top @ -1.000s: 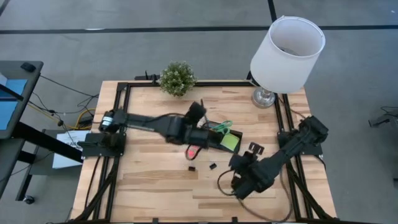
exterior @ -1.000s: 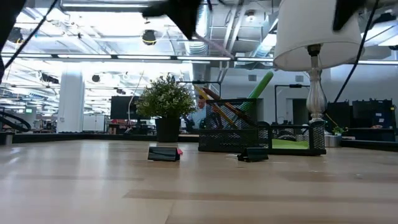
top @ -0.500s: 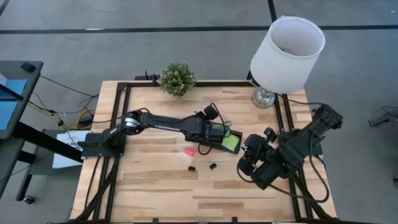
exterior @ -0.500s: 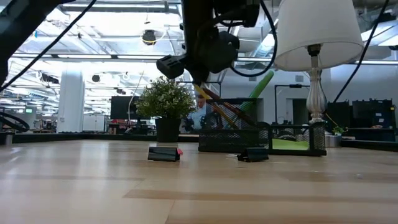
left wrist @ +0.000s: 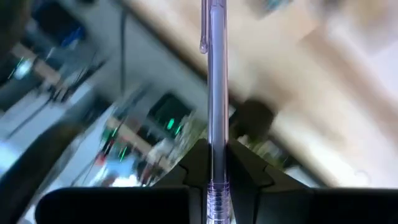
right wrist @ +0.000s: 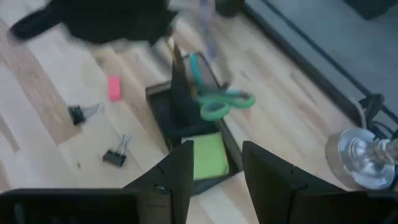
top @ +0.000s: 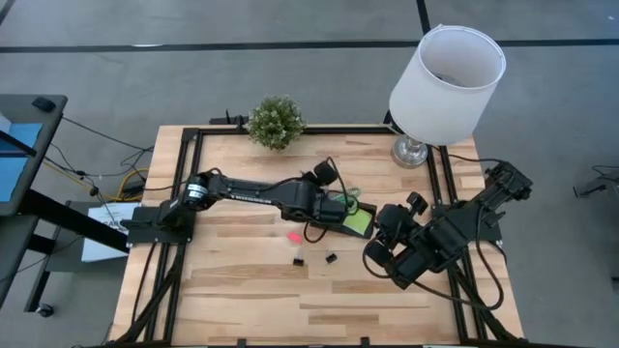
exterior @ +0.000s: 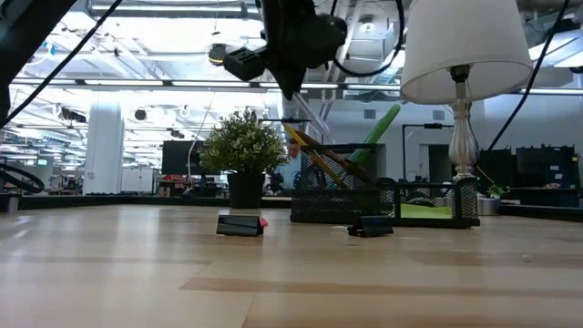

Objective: Pick and place office supplies into organizer
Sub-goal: Put the purple ballpen on the black desk organizer

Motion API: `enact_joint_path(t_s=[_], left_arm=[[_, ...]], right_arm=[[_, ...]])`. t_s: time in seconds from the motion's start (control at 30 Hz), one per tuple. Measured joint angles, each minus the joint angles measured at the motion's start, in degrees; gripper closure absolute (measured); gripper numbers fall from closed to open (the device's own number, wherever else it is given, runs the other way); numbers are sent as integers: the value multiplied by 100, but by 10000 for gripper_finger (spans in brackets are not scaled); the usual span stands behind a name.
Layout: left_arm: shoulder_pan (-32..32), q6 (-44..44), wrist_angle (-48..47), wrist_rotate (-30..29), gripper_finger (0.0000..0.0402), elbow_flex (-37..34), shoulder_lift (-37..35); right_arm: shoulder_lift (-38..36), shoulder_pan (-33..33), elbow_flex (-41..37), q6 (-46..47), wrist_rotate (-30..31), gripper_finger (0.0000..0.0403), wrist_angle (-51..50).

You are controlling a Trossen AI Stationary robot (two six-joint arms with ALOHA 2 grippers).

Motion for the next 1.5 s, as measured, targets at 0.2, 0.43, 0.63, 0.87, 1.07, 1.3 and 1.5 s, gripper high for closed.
enact_joint_path(t_s=[0.2, 0.43, 0.63, 0.87, 1.07, 1.3, 1.5], left_arm=[[-127, 275, 146, 572, 378, -179, 103], [-49, 614, 858, 937, 378, -561, 154], [-46, 1663, 1834, 919, 371, -797, 151], [-39, 2025, 2364, 1442, 378, -793, 149], [-19, 2386, 2418, 1552, 374, -782, 146], [-20, 2867, 2766, 2025, 372, -748, 143], [-18, 2760, 2836, 1832, 360, -869, 137]], right_arm=[[-17, 7, 2, -38, 146, 274, 0], [-18, 11, 2, -207, 150, 274, 0], [-18, 0, 2, -310, 168, 274, -2], [-18, -7, 2, -409, 306, 274, 0], [-18, -7, 2, -457, 306, 274, -2], [-18, -7, 2, -457, 307, 274, 0], [-18, -7, 2, -457, 308, 274, -2]])
